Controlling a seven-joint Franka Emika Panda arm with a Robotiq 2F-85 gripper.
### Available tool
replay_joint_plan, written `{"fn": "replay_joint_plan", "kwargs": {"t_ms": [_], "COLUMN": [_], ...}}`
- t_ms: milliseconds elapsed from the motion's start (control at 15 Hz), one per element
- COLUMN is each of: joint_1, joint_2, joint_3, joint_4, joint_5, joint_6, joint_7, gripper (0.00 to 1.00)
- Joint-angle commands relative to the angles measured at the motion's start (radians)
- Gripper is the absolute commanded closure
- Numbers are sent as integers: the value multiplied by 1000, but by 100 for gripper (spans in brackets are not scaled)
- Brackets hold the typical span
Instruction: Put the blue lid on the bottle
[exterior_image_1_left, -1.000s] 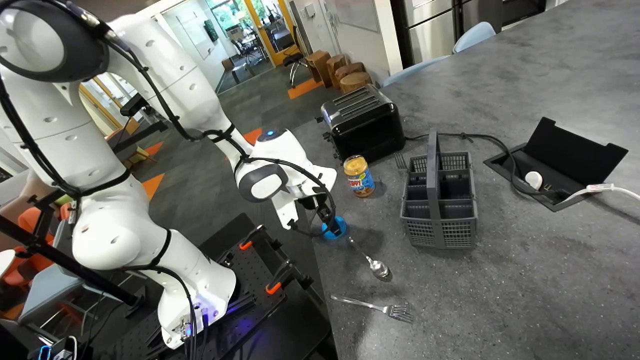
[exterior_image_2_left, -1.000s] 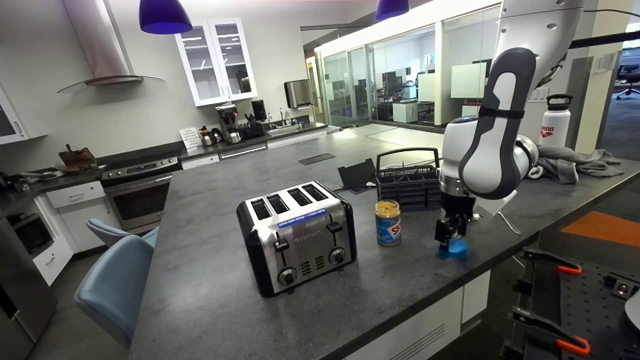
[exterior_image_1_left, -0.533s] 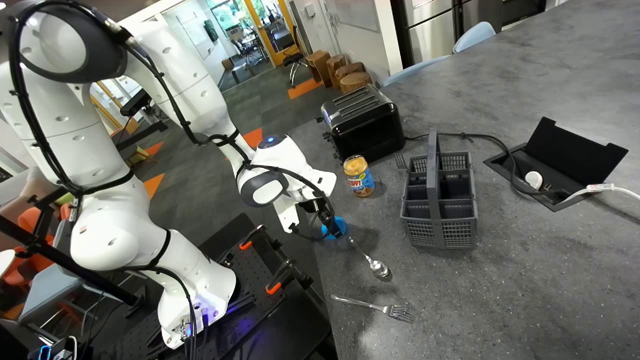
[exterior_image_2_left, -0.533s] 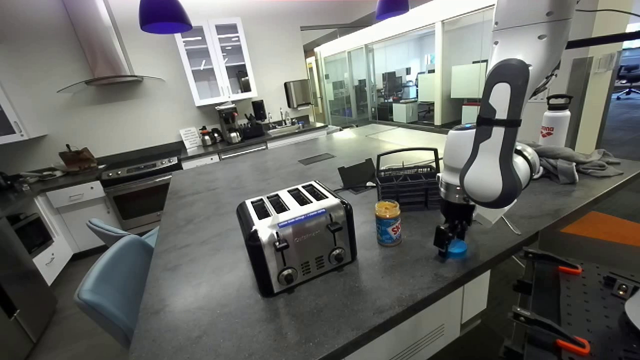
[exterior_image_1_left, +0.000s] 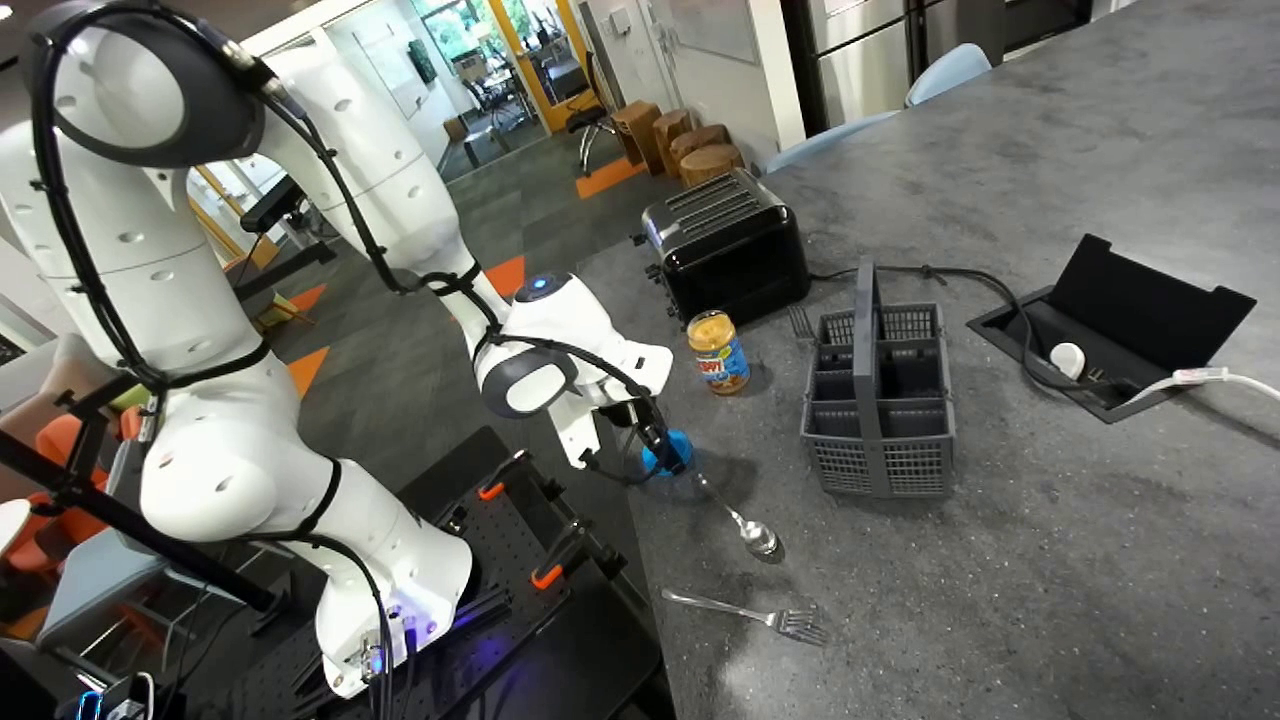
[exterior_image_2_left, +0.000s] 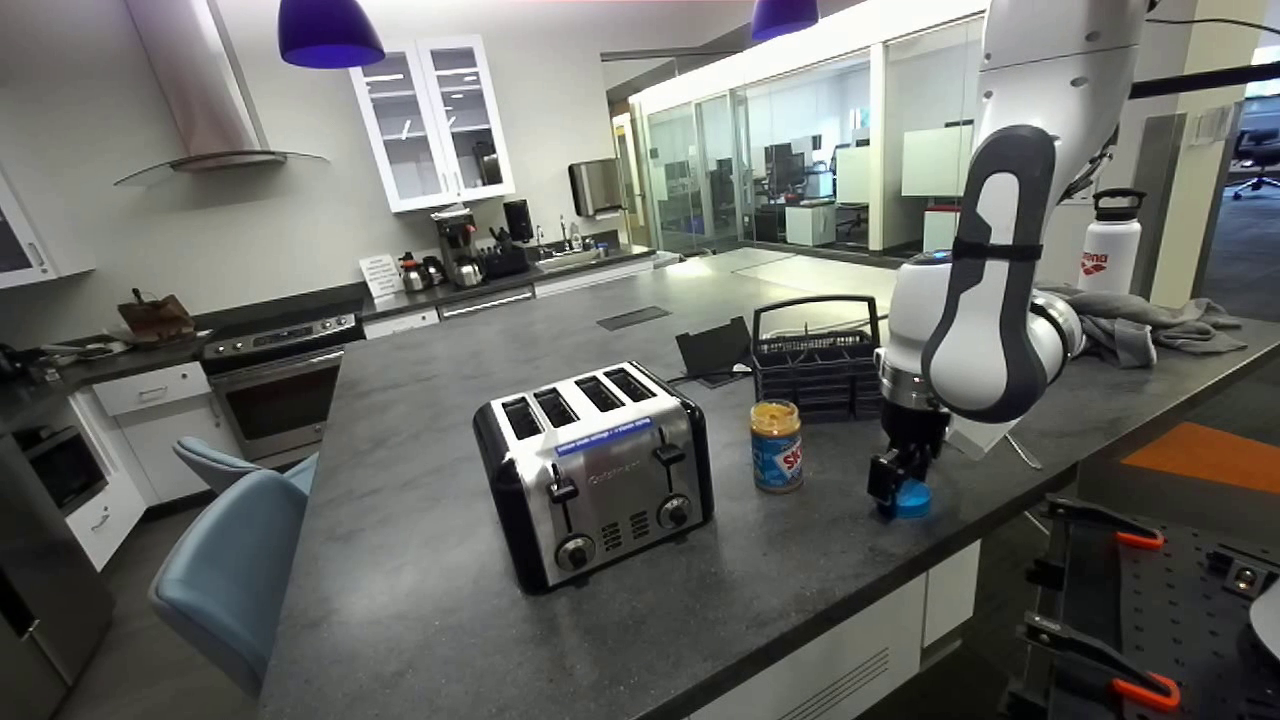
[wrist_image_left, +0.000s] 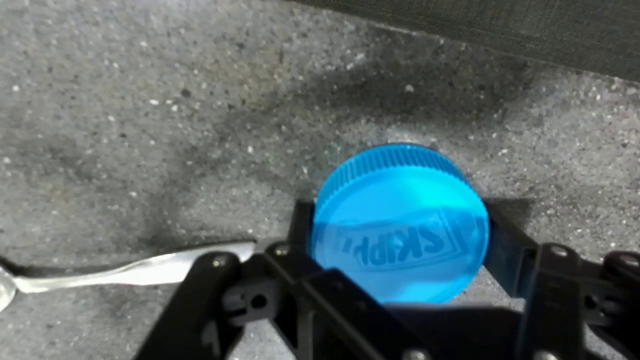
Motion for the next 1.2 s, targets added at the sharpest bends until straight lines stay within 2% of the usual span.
{"fn": "replay_joint_plan", "kwargs": {"t_ms": [0, 200, 267, 333, 400, 533, 600, 667, 800, 933, 1133], "joint_1": [-18, -38, -54, -64, -83, -35, -20, 3, 16, 15, 14], "joint_2": [-44, -177, -174, -218, -312, -352, -395, -486, -516, -586, -568], "joint_3": [25, 62, 87, 109, 144, 119, 112, 82, 58, 41, 22], "joint_4": [2, -50, 11, 11, -69, 9, 11, -47, 12, -7, 47], "joint_5": [5, -5, -5, 2, 21, 53, 76, 53, 27, 9, 0], "joint_6": [-9, -62, -114, -160, -178, -298, -349, -381, -469, -520, -555], "joint_7": [-4, -11, -10, -12, -26, -37, -55, -35, -21, -12, -22], "gripper": [45, 45, 45, 45, 45, 45, 45, 45, 45, 45, 45]}}
